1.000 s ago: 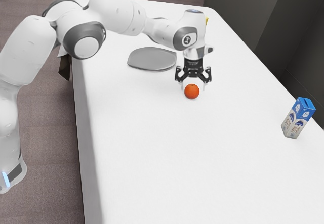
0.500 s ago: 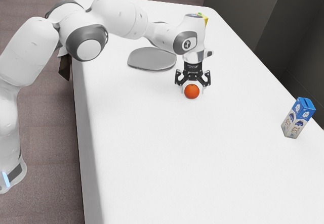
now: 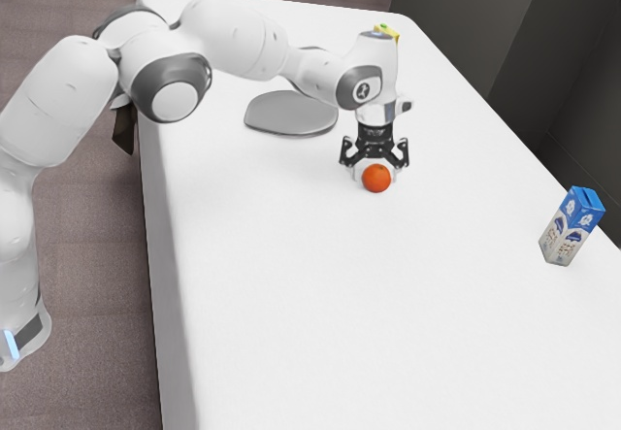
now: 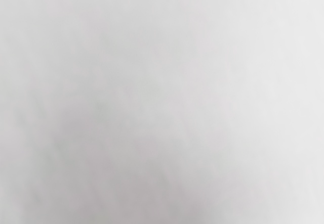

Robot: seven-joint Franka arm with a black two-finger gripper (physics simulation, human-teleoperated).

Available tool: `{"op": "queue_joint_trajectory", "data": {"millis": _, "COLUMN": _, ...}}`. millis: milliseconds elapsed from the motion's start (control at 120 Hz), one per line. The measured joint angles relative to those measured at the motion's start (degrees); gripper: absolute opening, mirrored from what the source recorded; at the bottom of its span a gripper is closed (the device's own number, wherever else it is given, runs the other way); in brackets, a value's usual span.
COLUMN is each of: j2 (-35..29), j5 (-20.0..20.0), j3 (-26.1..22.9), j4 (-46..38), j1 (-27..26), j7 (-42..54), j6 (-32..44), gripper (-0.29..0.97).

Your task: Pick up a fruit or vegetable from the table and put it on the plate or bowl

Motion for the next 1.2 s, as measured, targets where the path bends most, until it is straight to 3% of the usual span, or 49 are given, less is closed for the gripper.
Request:
{"op": "queue_joint_trajectory", "data": {"millis": 75, "j2": -0.1, "j5": -0.3, "j3": 0.0, "j4": 0.0, "j1": -0.1, "j7": -0.1, "j6": 0.2, "gripper": 0.86}}
{"op": "queue_joint_trajectory", "data": {"millis": 208, "j2": -0.9, "j5": -0.2, "j3": 0.0, "j4": 0.0, "j1": -0.3, "j7": -0.3, "j6": 0.3, "gripper": 0.58}}
{"op": "queue_joint_trajectory", "data": {"millis": 492, "j2": -1.1, "j5": -1.7, "j3": -0.1, "j4": 0.0, "j1": -2.1, "j7": -0.9, "j6": 0.3, "gripper": 0.61}}
{"op": "queue_joint_trajectory", "data": {"millis": 642, "j2": -1.3, "j5": -2.2, "j3": 0.0, "j4": -0.1, "j1": -2.3, "j7": -2.4, "j6": 0.3, "gripper": 0.37}}
{"op": "queue_joint_trajectory", "data": {"millis": 742, "j2": -2.5, "j5": -1.8, "j3": 0.1, "j4": -0.1, "j1": -2.7, "j7": -4.0, "j6": 0.2, "gripper": 0.32}}
{"op": "queue_joint_trajectory", "data": {"millis": 808, "j2": -7.1, "j5": 0.3, "j3": 0.6, "j4": -1.3, "j1": -4.1, "j7": -5.2, "j6": -0.1, "gripper": 0.3}}
{"op": "queue_joint_trajectory", "data": {"millis": 875, "j2": -15.3, "j5": 1.9, "j3": 2.5, "j4": -9.8, "j1": -4.8, "j7": -6.3, "j6": -0.6, "gripper": 0.3}}
{"op": "queue_joint_trajectory", "data": {"millis": 958, "j2": -21.6, "j5": 3.1, "j3": 8.9, "j4": -17.5, "j1": -4.2, "j7": -7.1, "j6": -1.9, "gripper": 0.29}}
{"op": "queue_joint_trajectory", "data": {"millis": 1067, "j2": -24.0, "j5": 3.8, "j3": 16.1, "j4": -19.3, "j1": -2.0, "j7": -6.8, "j6": -5.1, "gripper": 0.29}}
{"op": "queue_joint_trajectory", "data": {"millis": 1200, "j2": -23.0, "j5": 3.8, "j3": 17.8, "j4": -17.6, "j1": 2.5, "j7": -5.3, "j6": -7.4, "gripper": 0.29}}
